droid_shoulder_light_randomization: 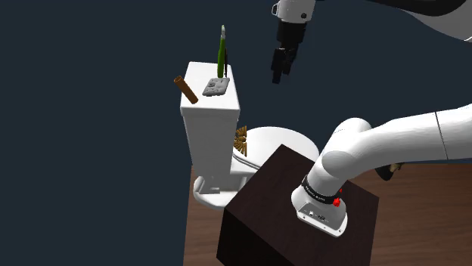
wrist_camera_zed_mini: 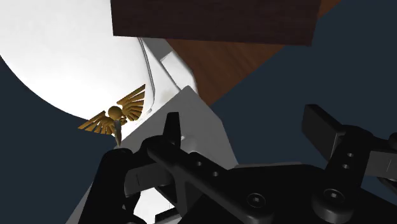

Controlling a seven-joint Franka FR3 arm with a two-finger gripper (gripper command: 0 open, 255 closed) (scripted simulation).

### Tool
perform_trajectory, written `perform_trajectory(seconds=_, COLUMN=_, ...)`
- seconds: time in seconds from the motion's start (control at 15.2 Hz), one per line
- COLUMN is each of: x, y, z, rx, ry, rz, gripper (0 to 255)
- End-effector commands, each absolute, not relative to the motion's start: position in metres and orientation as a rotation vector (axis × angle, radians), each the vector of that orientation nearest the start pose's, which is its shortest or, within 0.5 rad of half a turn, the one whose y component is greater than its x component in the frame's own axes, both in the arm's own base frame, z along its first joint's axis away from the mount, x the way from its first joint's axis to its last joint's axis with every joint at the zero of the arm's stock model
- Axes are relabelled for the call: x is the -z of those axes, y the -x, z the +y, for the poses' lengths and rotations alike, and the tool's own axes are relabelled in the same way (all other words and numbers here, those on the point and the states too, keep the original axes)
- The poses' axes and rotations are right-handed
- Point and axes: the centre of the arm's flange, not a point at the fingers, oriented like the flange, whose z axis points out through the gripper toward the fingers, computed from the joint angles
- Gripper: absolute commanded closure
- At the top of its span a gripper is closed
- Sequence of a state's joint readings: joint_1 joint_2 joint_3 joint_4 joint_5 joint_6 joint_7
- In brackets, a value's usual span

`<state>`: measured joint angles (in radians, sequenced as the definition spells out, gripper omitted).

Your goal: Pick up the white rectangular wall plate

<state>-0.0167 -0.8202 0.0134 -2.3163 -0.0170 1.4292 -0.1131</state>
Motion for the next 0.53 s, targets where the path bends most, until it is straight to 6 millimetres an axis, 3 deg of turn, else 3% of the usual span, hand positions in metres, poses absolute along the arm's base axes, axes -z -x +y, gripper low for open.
perform_trajectory(seconds=0.0, x=-0.607, y=-0.283, z=-0.001, rx=-0.108, ry=3.158, rz=-0.163, gripper=0)
perform_trajectory(seconds=0.46, x=-0.566, y=-0.338, z=-0.059, rx=0.135, ry=2.92, rz=0.172, gripper=0)
